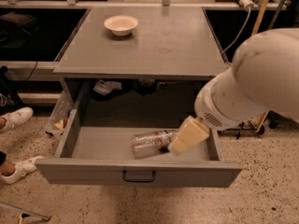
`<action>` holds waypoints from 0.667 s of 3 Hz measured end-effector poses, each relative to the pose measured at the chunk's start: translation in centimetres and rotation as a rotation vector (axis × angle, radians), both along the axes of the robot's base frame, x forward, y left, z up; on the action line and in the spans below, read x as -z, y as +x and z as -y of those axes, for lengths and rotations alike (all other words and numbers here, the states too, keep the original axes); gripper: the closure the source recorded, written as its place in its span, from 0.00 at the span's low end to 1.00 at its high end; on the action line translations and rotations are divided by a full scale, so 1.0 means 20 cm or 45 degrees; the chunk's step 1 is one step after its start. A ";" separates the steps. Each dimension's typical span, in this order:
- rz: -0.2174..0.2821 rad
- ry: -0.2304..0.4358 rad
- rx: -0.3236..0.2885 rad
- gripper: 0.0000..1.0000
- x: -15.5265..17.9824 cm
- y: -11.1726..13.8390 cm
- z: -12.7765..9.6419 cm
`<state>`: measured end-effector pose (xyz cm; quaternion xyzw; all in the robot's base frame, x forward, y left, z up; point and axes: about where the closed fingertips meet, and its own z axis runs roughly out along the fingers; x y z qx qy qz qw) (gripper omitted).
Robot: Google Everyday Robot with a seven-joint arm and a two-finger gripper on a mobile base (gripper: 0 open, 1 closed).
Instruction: Place water bottle into top drawer
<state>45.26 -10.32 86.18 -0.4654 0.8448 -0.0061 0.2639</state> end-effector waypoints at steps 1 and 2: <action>0.080 -0.015 0.014 0.00 -0.14 -0.06 0.01; 0.080 -0.015 0.013 0.00 -0.14 -0.06 0.01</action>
Offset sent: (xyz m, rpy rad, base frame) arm -0.0124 -0.0036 0.0294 -0.0123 -0.0641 -0.0132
